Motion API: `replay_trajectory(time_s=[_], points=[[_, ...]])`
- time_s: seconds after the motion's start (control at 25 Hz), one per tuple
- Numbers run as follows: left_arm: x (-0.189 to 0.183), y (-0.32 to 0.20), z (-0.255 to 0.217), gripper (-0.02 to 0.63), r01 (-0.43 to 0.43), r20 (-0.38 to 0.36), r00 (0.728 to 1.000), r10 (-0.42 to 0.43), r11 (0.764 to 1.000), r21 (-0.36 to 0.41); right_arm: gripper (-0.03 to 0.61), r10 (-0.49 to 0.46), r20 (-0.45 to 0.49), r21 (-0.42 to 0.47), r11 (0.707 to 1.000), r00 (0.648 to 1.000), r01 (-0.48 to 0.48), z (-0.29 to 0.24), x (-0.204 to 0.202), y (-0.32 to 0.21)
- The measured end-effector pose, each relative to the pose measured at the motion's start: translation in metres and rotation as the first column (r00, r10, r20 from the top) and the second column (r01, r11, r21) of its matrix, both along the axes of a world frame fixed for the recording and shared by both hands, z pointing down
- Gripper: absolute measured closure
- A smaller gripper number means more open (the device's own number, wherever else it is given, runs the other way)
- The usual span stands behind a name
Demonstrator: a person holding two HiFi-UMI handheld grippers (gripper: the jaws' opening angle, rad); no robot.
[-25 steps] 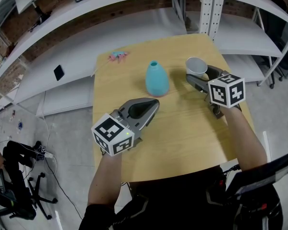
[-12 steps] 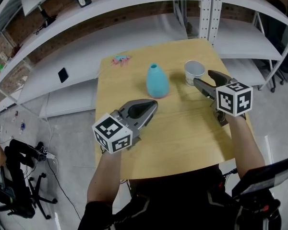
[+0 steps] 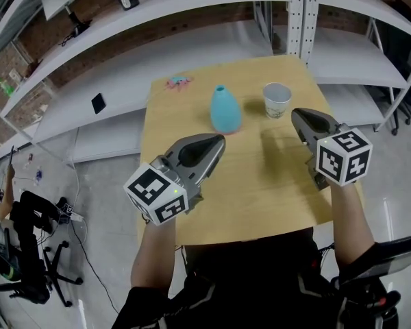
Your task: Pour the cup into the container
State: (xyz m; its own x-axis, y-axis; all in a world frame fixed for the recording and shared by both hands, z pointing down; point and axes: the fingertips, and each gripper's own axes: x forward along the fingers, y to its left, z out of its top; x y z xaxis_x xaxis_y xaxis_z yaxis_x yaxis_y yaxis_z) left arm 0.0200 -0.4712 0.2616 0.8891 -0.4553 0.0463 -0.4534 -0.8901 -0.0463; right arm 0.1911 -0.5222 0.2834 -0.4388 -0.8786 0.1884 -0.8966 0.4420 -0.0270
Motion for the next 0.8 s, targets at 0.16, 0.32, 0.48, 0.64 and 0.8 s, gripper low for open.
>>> replay_trajectory(time_s=[0.16, 0.32, 0.48, 0.64, 0.8], points=[[-0.006, 0.008, -0.005, 0.612, 0.052, -0.054, 0.997, -0.052, 0.999, 0.002, 0.577, -0.037, 0.019, 0.016, 0.999, 0.999, 0.037, -0.001, -0.012, 0.016], [-0.014, 0.016, -0.020, 0.612, 0.092, -0.124, 0.988, -0.091, 0.996, 0.000, 0.578, -0.050, 0.001, 0.045, 0.998, 0.999, 0.050, -0.011, -0.014, 0.027], [-0.021, 0.021, -0.017, 0.612, 0.149, -0.134, 0.980, -0.147, 0.989, 0.011, 0.577, -0.063, -0.021, 0.057, 0.996, 0.998, 0.064, -0.013, -0.019, 0.043], [-0.020, 0.034, -0.013, 0.612, 0.157, -0.130, 0.979, -0.158, 0.987, -0.015, 0.577, -0.059, -0.020, 0.048, 0.997, 0.998, 0.060, -0.010, -0.019, 0.063], [-0.018, 0.060, -0.008, 0.612, 0.167, -0.108, 0.980, -0.169, 0.986, -0.024, 0.577, -0.050, 0.007, 0.061, 0.997, 0.999, 0.050, -0.012, -0.015, 0.092]])
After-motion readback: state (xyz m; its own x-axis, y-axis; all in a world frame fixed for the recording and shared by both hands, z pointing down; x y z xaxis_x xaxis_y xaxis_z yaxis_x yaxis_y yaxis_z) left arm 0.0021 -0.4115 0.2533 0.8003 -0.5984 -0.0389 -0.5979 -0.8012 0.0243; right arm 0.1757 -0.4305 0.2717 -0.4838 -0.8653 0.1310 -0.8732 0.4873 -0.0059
